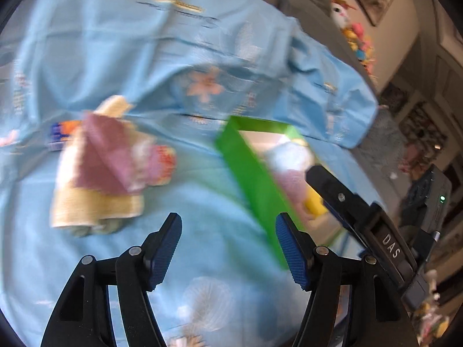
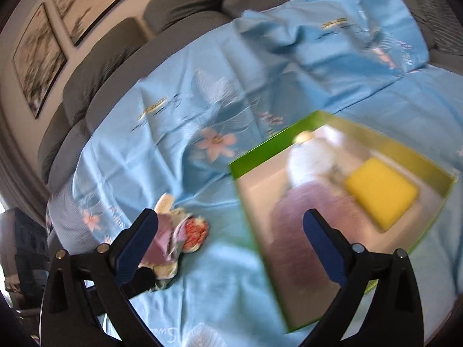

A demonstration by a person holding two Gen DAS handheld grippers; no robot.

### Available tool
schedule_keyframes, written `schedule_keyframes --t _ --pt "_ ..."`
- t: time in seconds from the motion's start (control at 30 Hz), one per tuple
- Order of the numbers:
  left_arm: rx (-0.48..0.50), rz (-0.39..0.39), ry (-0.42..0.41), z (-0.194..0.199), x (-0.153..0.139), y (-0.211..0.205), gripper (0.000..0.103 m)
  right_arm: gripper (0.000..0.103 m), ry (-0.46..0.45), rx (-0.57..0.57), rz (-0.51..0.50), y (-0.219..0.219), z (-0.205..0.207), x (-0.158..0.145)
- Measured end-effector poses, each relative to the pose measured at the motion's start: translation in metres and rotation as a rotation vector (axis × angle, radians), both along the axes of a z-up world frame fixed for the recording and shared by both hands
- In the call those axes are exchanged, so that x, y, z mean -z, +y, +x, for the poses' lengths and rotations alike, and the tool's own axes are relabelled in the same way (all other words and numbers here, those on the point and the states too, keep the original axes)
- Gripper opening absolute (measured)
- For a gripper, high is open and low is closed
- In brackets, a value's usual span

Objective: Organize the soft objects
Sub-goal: 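Move the right gripper back over the pile of soft items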

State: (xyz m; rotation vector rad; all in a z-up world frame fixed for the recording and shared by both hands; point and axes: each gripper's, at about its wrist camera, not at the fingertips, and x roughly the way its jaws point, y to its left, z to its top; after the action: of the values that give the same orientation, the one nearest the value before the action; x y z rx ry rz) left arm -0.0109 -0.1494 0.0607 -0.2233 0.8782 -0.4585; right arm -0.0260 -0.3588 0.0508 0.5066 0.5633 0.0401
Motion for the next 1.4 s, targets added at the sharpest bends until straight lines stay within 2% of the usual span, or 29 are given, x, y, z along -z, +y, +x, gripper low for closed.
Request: schedule_keyframes --t 0.1,0.17,0.33,0.5,0.77,0.93,1.0,1.07,1.17,1.3,1.4 --pt "-0.048 0.052 -0.033 -0.007 -0.002 0.030 0.070 0.101 0.019 -0.032 -0.033 0.021 -0.003 0.004" --pt "-0.087 0.062 -0.027 -0.007 0.003 0.052 0.081 0.101 0.032 -0.053 -0.058 0.032 -0.007 0.006" --pt "-0.196 0.044 0.013 -0.009 0.028 0.104 0.082 0.101 0.075 -0.070 -0.107 0.055 -0.011 0.013" --pt "-0.279 -0.028 0.080 -0.010 0.052 0.147 0.082 0.101 0.085 -0.093 -0.114 0.084 -0.013 0.011" --pt "-0.372 0.014 0.037 -0.017 0.046 0.184 0.082 0.102 0.167 -0.127 -0.115 0.124 0.002 0.012" --pt "-0.402 -0.009 0.056 -0.015 0.046 0.200 0.082 0.102 0.222 -0.104 -0.100 0.139 0.013 0.020" --pt "-0.408 -0.001 0.065 -0.015 0.045 0.204 0.082 0.102 0.252 -0.136 -0.069 0.144 0.018 0.024" --pt "-0.419 -0.039 0.069 -0.014 0.044 0.209 0.082 0.102 0.281 -0.164 -0.056 0.151 0.023 0.027" --pt "-0.425 -0.121 0.097 -0.010 0.046 0.219 0.082 0.102 0.255 -0.132 -0.134 0.162 0.030 0.020" --pt "-0.464 -0.085 0.116 -0.010 0.051 0.225 0.082 0.102 0.232 -0.135 -0.175 0.172 0.042 0.013" --pt "-0.464 -0.091 0.123 -0.010 0.051 0.230 0.082 0.100 0.247 -0.119 -0.200 0.178 0.053 0.013"
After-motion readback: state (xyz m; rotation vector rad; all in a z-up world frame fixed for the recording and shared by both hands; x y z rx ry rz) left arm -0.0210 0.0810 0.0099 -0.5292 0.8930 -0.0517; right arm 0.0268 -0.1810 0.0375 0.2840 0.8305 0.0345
